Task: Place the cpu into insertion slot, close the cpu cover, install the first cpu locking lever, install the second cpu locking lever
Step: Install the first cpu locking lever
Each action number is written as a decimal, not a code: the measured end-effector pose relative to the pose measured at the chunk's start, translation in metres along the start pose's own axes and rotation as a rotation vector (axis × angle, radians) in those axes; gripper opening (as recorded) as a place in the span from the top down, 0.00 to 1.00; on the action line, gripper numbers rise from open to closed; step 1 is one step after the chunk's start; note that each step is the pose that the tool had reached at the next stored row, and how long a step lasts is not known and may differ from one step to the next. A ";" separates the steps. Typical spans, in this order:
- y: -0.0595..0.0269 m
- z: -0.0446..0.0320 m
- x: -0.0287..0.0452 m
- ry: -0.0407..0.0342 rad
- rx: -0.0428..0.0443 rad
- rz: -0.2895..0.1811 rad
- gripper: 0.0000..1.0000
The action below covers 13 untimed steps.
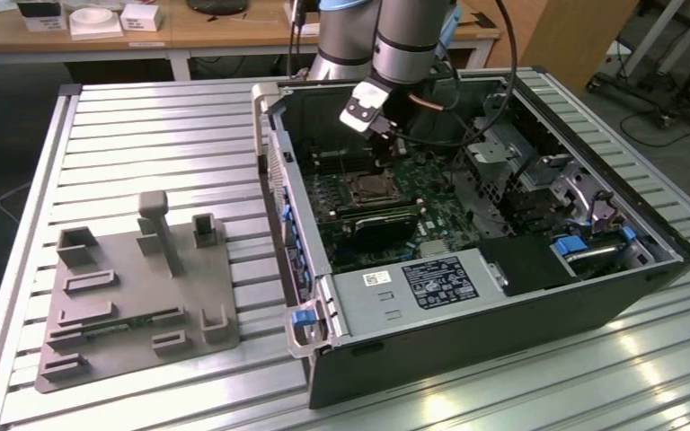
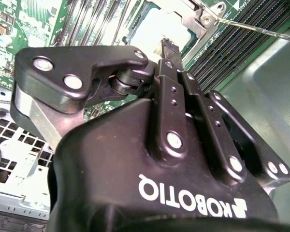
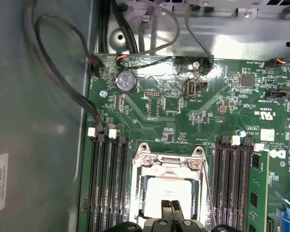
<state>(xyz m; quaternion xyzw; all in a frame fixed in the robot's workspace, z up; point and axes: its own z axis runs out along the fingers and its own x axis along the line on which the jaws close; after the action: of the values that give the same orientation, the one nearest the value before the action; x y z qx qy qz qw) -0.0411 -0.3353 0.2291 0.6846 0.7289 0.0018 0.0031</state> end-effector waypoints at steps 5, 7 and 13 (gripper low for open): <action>-0.0001 -0.0001 0.0000 0.0002 0.0000 -0.081 0.90; -0.0002 0.0000 0.0000 0.0004 -0.0001 -0.112 0.90; -0.0006 0.0002 0.0000 0.0010 -0.0002 -0.181 0.90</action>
<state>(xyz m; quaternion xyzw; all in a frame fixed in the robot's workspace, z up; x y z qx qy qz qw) -0.0417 -0.3354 0.2289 0.6159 0.7878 0.0019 0.0029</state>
